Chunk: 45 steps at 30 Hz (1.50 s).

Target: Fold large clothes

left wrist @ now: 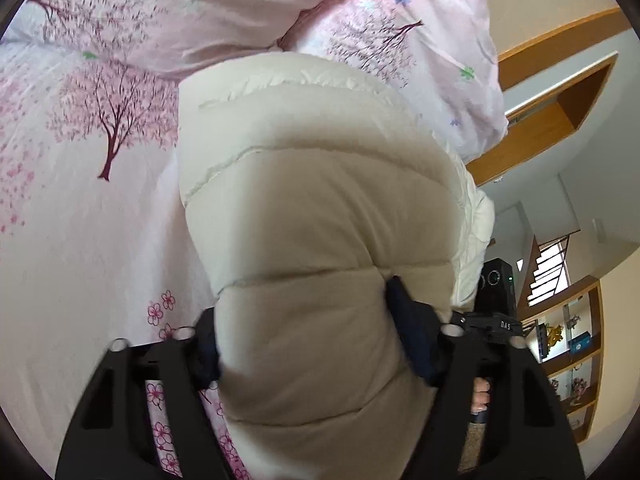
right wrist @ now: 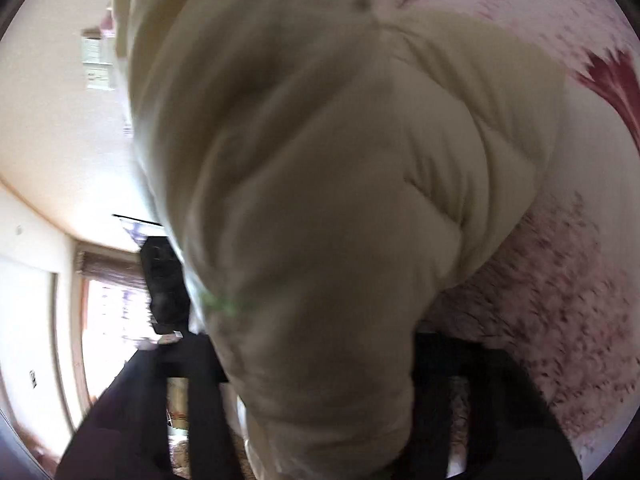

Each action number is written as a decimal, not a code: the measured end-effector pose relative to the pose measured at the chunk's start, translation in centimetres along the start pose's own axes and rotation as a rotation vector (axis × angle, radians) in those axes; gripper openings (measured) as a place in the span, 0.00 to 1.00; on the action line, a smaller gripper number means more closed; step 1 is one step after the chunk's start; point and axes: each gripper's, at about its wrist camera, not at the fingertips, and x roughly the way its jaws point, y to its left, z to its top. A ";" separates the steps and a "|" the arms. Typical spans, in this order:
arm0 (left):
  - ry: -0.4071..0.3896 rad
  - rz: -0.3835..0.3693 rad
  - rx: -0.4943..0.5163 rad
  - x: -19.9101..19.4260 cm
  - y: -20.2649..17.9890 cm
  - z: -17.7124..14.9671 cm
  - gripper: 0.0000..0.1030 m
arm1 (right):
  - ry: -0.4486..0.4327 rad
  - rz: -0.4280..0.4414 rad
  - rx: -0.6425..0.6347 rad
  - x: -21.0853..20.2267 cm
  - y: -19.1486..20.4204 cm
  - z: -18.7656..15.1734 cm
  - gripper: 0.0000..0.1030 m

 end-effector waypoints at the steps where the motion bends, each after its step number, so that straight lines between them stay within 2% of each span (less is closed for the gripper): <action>1: -0.009 -0.001 0.009 -0.3 -0.2 0.0 0.55 | -0.005 0.011 -0.018 -0.3 0.3 0.0 0.25; 2: -0.015 -0.003 0.014 -0.5 -0.4 0.0 0.50 | -0.013 0.013 -0.052 -0.7 1.0 0.0 0.22; 5: -0.052 -0.023 0.021 -1.7 -1.2 0.2 0.42 | -0.022 0.013 -0.105 -1.1 2.8 0.1 0.19; 8: -0.103 -0.036 0.035 -3.3 -1.8 0.7 0.40 | -0.028 0.032 -0.141 0.0 5.0 0.8 0.18; 11: -0.140 -0.016 0.040 -4.7 -1.8 1.5 0.40 | -0.031 0.041 -0.178 1.4 5.9 1.5 0.18; 15: -0.160 0.017 0.010 -5.5 -0.6 2.2 0.40 | -0.022 0.051 -0.201 0.7 5.1 2.1 0.17; 18: -0.150 0.070 -0.022 -5.0 1.2 2.6 0.41 | 0.004 0.031 -0.168 1.9 3.6 2.4 0.17; 22: -0.129 0.091 -0.085 -4.5 4.0 2.4 0.49 | 0.049 0.011 -0.056 3.7 0.4 2.9 0.20; 24: -0.125 0.102 -0.088 -4.4 4.5 2.3 0.53 | 0.057 0.000 -0.033 3.7 -0.1 3.1 0.23; 28: -0.115 0.177 -0.078 -3.7 4.4 1.9 0.65 | 0.068 -0.044 0.006 4.2 -1.0 3.5 0.28; 29: -0.115 0.186 -0.078 -3.6 4.3 1.8 0.67 | 0.071 -0.051 0.024 4.1 -1.4 3.4 0.33; 31: -0.119 0.220 -0.065 -3.8 3.6 1.7 0.70 | 0.063 -0.090 0.021 3.7 -1.4 3.1 0.42; 33: -0.140 0.274 -0.023 -4.7 2.2 1.2 0.71 | 0.022 -0.194 -0.035 2.0 -0.9 2.1 0.60; 35: -0.172 0.335 0.025 -5.8 1.0 1.0 0.72 | -0.073 -0.324 -0.121 -0.7 0.6 0.6 0.68; 37: -0.224 0.419 0.100 -7.2 -0.8 0.2 0.72 | -0.189 -0.417 -0.192 -3.2 2.0 -0.5 0.68; 38: -0.254 0.464 0.143 -7.9 -1.9 -0.4 0.72 | -0.280 -0.478 -0.239 -4.7 3.1 -1.5 0.67; 39: -0.277 0.492 0.188 -8.4 -3.1 -1.0 0.72 | -0.368 -0.528 -0.301 -6.1 4.3 -2.8 0.61; 40: -0.289 0.504 0.218 -8.6 -3.9 -1.3 0.72 | -0.422 -0.548 -0.362 -6.9 5.3 -4.1 0.54; 41: -0.299 0.518 0.261 -8.8 -5.0 -2.1 0.72 | -0.433 -0.539 -0.444 -7.1 6.5 -5.7 0.41; 42: -0.304 0.528 0.307 -8.7 -6.0 -2.8 0.72 | -0.407 -0.524 -0.496 -6.6 7.5 -7.3 0.29; 45: -0.302 0.548 0.399 -8.0 -8.0 -4.5 0.72 | -0.265 -0.524 -0.628 -4.3 7.7 -10.4 0.15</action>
